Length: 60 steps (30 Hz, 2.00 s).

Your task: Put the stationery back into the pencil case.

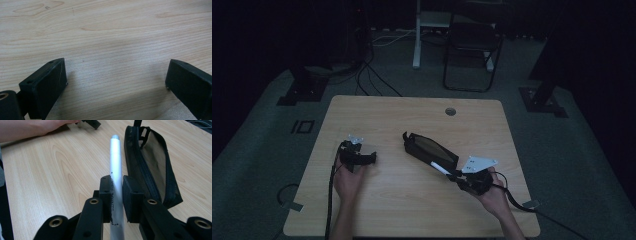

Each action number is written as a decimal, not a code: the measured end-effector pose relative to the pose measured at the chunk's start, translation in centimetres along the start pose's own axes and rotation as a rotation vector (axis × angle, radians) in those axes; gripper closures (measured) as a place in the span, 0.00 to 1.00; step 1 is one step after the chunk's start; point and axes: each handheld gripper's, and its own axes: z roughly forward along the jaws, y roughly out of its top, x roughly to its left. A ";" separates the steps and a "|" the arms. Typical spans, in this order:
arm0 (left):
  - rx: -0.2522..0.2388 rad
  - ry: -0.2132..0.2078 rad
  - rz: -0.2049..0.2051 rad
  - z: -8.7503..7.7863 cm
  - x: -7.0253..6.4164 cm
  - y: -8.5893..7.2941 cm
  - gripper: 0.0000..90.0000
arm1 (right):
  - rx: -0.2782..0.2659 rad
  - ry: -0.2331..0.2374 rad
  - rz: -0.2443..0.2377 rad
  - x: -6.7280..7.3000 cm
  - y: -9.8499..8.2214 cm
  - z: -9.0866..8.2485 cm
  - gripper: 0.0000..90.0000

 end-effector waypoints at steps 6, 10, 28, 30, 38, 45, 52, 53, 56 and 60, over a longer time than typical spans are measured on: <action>0.000 0.000 0.000 0.0 0.0 0.0 0.04 | -0.004 -0.007 0.000 -0.2 0.2 -0.4 0.88; 0.000 0.000 0.000 0.0 0.0 0.0 0.04 | -0.006 -0.013 0.001 -0.4 0.2 -0.6 0.88; 0.000 0.000 0.000 0.0 0.0 0.0 0.04 | -0.015 -0.040 0.003 -1.1 0.6 -1.5 0.88; 0.000 0.000 0.000 0.0 0.0 0.0 0.04 | -0.016 -0.042 0.003 -1.2 0.6 -1.6 0.88; 0.000 0.000 0.000 0.0 0.0 0.0 0.04 | -0.021 -0.054 0.006 -1.7 0.7 -1.8 0.88; 0.000 0.000 0.000 0.0 0.0 0.0 0.04 | -0.022 -0.062 -0.002 -2.0 1.1 -2.0 0.88; 0.000 0.000 0.000 0.0 0.0 0.0 0.04 | -0.024 -0.069 0.000 -2.3 1.3 -2.2 0.88; 0.000 0.000 0.000 0.0 0.0 0.0 0.04 | -0.025 -0.070 0.002 -2.3 1.3 -2.2 0.88; 0.000 0.000 0.000 0.0 0.0 0.0 0.04 | -0.027 -0.074 0.002 -2.5 1.4 -2.3 0.88; 0.000 0.000 0.000 0.0 0.0 0.0 0.04 | -0.032 -0.078 -0.001 -2.8 1.6 -2.4 0.88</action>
